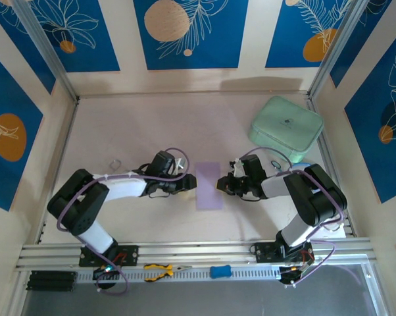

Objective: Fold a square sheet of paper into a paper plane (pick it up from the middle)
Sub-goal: Third fold the triangle at the center of the table.

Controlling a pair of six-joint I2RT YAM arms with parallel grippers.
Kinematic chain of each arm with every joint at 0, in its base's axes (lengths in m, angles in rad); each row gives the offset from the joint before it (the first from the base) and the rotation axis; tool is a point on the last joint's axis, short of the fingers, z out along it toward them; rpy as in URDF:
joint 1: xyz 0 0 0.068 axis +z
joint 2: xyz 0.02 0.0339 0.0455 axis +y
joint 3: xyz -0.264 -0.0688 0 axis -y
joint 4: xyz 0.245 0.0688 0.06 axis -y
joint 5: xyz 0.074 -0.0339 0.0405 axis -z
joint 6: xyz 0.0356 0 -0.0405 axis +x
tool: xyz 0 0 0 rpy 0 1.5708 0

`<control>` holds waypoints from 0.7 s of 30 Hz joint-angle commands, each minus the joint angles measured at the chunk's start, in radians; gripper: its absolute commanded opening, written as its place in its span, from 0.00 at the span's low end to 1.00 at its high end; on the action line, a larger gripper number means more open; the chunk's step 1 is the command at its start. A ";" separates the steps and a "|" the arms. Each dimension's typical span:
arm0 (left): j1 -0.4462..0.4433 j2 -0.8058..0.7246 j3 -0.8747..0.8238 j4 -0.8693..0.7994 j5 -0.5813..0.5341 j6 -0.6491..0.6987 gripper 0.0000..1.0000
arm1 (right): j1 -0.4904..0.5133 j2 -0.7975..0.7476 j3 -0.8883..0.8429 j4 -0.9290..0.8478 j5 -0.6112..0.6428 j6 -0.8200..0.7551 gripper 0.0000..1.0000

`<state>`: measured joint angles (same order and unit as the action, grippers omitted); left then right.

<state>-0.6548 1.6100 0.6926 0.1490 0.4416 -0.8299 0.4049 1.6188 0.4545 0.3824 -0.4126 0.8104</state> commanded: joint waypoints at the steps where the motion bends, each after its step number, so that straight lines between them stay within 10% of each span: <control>1: -0.002 0.030 0.020 0.027 0.032 -0.014 0.53 | 0.005 0.052 -0.039 -0.040 0.025 -0.004 0.10; 21: -0.032 0.146 0.055 0.099 0.084 -0.051 0.32 | 0.002 0.049 -0.042 -0.061 0.044 -0.010 0.10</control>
<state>-0.6746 1.7271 0.7273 0.2131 0.4892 -0.8673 0.3988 1.6226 0.4461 0.4049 -0.4232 0.8135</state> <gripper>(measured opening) 0.319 0.098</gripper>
